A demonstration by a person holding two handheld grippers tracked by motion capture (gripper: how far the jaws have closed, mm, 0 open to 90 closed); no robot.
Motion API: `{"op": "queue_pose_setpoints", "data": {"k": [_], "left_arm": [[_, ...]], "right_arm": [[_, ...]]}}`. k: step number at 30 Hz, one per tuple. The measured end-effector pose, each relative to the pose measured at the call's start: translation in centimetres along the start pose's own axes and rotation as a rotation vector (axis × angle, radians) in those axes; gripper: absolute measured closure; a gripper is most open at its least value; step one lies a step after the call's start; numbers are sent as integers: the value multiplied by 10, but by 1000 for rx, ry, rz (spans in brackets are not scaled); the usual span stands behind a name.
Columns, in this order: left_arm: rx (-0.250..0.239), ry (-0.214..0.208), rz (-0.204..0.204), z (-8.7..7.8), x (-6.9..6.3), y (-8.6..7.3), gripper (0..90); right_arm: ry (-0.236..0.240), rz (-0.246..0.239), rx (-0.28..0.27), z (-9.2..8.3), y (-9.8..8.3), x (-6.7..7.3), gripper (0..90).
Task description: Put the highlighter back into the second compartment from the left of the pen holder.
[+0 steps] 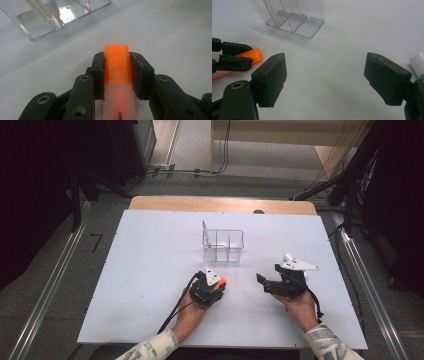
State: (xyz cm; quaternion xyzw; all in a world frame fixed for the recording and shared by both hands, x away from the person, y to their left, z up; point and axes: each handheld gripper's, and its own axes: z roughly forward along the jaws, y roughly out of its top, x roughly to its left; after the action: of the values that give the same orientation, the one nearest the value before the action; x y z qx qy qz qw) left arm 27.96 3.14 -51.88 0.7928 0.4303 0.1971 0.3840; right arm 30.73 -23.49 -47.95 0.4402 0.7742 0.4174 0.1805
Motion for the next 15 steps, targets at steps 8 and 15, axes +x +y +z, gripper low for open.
{"op": "queue_pose_setpoints", "data": {"k": [8, 15], "left_arm": [[-30, -37, -15, -5, -4, 7, 679], [-63, -33, -51, -10, 1, 18, 678]], "right_arm": [[3, 1, -5, -1, 0, 0, 174], [4, 2, -5, -1, 0, -1, 174]]}}
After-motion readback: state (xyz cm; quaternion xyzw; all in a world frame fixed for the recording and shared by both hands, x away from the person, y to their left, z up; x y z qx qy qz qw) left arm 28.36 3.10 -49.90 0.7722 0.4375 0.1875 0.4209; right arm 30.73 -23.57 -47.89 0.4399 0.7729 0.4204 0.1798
